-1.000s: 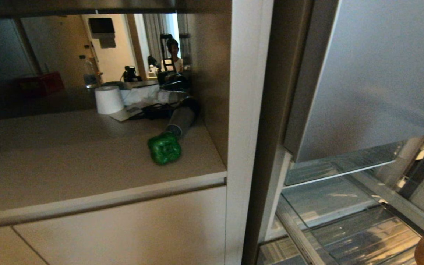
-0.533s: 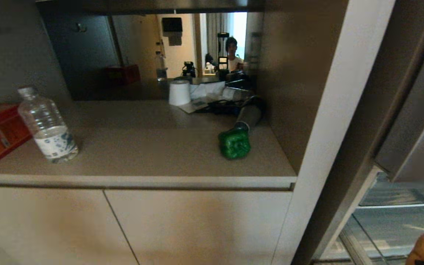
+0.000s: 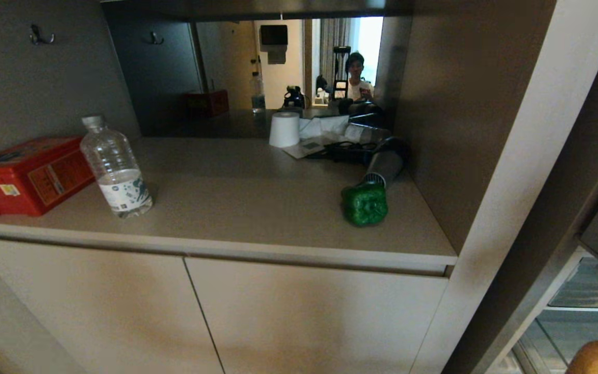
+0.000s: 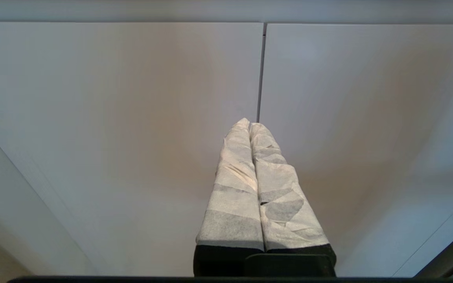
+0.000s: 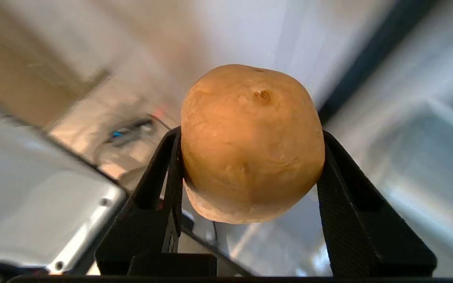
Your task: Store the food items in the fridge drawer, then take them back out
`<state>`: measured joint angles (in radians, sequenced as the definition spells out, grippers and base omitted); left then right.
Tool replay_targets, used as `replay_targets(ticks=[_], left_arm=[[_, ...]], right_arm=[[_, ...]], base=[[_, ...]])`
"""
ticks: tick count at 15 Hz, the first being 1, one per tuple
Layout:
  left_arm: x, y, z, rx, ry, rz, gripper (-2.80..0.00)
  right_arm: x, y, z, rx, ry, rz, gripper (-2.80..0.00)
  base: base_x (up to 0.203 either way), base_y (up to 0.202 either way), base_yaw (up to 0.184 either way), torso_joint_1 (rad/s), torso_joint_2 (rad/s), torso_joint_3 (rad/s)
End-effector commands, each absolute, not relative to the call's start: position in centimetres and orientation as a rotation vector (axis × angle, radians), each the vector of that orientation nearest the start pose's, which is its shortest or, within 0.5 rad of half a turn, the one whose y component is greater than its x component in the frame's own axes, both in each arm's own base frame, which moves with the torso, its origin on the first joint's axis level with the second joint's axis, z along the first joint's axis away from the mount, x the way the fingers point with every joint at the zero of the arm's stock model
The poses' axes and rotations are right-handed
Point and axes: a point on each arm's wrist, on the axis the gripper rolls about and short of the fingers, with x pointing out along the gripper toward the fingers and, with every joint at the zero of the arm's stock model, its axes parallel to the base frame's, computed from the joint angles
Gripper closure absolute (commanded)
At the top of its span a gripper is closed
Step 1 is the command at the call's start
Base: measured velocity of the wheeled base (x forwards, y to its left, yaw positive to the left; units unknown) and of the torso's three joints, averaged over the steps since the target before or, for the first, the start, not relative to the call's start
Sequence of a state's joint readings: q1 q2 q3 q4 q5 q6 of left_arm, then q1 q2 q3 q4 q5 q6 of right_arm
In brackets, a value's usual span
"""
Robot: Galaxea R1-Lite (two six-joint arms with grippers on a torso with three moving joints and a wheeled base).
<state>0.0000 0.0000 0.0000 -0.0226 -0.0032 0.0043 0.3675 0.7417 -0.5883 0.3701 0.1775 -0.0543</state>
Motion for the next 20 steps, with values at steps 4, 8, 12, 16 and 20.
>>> replay_targets(ticks=[4,8,12,16,20], left_arm=[[-2.2,0.0,7.5,0.005,-0.011,-0.003,0.0],[-2.2,0.0,7.5,0.005,-0.011,-0.003,0.0],[-2.2,0.0,7.5,0.005,-0.011,-0.003,0.0],[-2.2,0.0,7.5,0.005,-0.011,-0.003,0.0],[-2.2,0.0,7.5,0.005,-0.011,-0.003,0.0]], right_arm=[[7.4,4.3,20.5,-0.181,0.452,0.714,0.0],[11.9,7.5,21.2,-0.254,0.342,0.788,0.0],[13.7,12.7,21.2,-0.338,0.282,0.943,0.0],[16.1,17.0,23.7,-0.332,0.22,0.912,0.0],[20.4,21.4,24.5,-0.291,0.23,0.767,0.0]], base=[[0.0,0.0,0.0,0.0,0.0,0.0],[0.0,0.0,0.0,0.0,0.0,0.0],[0.0,0.0,0.0,0.0,0.0,0.0],[0.0,0.0,0.0,0.0,0.0,0.0],[0.0,0.0,0.0,0.0,0.0,0.0]])
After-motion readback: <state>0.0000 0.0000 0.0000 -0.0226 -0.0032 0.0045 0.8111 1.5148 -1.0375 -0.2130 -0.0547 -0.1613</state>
